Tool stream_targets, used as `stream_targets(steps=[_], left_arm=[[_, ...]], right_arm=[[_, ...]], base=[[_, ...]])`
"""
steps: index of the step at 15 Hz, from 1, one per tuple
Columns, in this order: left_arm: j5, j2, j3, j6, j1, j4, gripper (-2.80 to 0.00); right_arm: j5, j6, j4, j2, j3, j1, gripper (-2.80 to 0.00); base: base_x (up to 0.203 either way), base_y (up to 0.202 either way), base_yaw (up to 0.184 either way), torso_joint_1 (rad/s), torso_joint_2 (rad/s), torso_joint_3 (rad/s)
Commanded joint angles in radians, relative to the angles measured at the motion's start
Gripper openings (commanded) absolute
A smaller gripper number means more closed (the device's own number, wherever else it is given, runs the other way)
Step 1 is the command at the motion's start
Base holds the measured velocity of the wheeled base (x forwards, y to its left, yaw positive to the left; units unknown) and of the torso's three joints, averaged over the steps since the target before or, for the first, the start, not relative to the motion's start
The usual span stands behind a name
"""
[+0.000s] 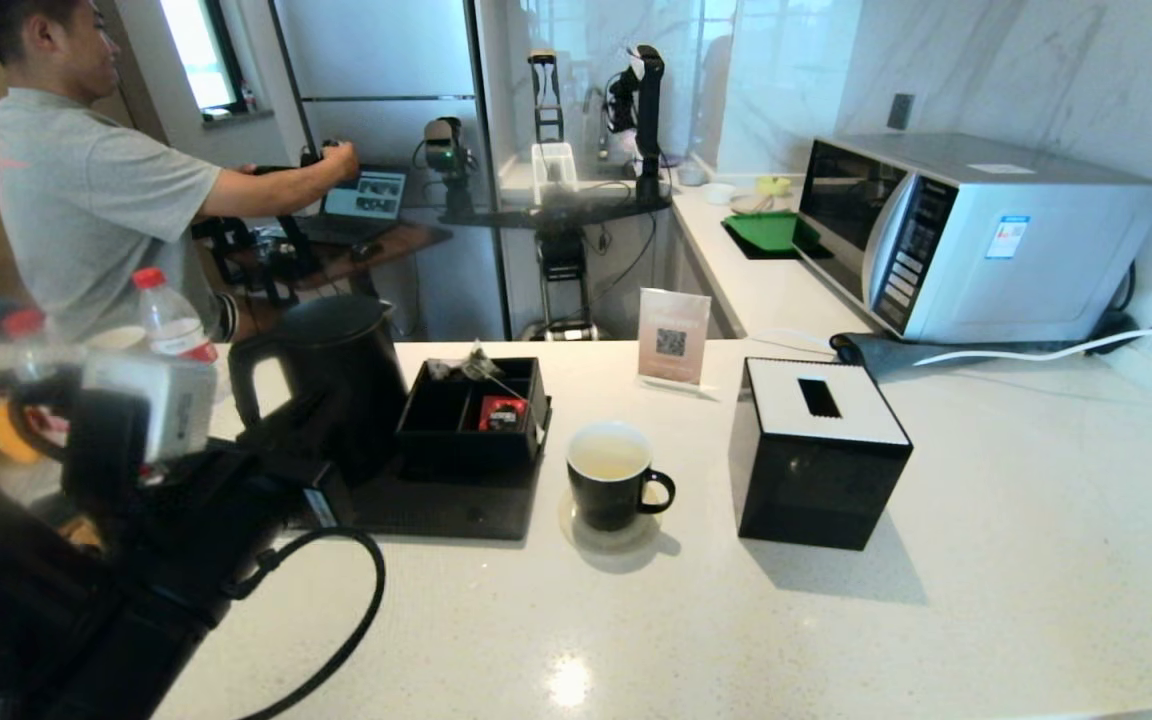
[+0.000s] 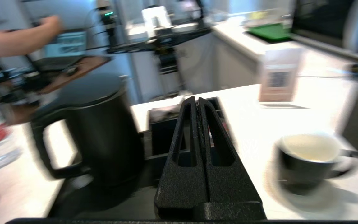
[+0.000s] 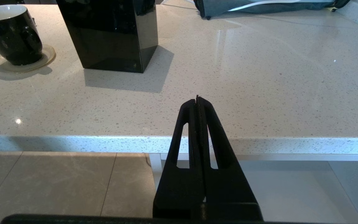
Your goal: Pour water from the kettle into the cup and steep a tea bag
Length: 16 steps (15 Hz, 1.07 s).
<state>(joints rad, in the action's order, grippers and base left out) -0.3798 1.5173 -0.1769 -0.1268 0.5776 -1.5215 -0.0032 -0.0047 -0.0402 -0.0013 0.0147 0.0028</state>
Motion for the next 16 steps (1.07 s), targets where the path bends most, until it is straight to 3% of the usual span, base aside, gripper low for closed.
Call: stream_targets(steps=[1, 5, 10, 12, 16], left_arm=[[-0.037, 0.000, -0.041, 0.000, 0.098, 0.020, -2.80], [-0.132, 0.062, -0.236, 0.031, 0.197, 0.163, -2.80], [-0.257, 0.192, -0.556, 0.100, 0.223, 0.403, -2.80], [-0.285, 0.203, -0.661, 0.111, 0.196, 0.575, -2.80], [-0.291, 0.202, -0.793, 0.113, 0.071, 0.868, -2.80]], right_arm=[[0.000, 0.000, -0.001, 0.001, 0.000, 0.000, -2.80], [0.000, 0.000, -0.001, 0.001, -0.001, 0.000, -2.80], [0.000, 0.000, 0.000, 0.001, -0.001, 0.000, -2.80], [0.000, 0.000, -0.001, 0.001, -0.001, 0.000, -2.80], [0.000, 0.000, 0.000, 0.001, 0.001, 0.000, -2.80]], base=[[0.000, 0.000, 0.000, 0.000, 0.00, 0.000], [0.000, 0.000, 0.000, 0.000, 0.00, 0.000], [0.000, 0.000, 0.000, 0.000, 0.00, 0.000], [0.000, 0.000, 0.000, 0.000, 0.00, 0.000], [0.000, 0.000, 0.000, 0.000, 0.00, 0.000]])
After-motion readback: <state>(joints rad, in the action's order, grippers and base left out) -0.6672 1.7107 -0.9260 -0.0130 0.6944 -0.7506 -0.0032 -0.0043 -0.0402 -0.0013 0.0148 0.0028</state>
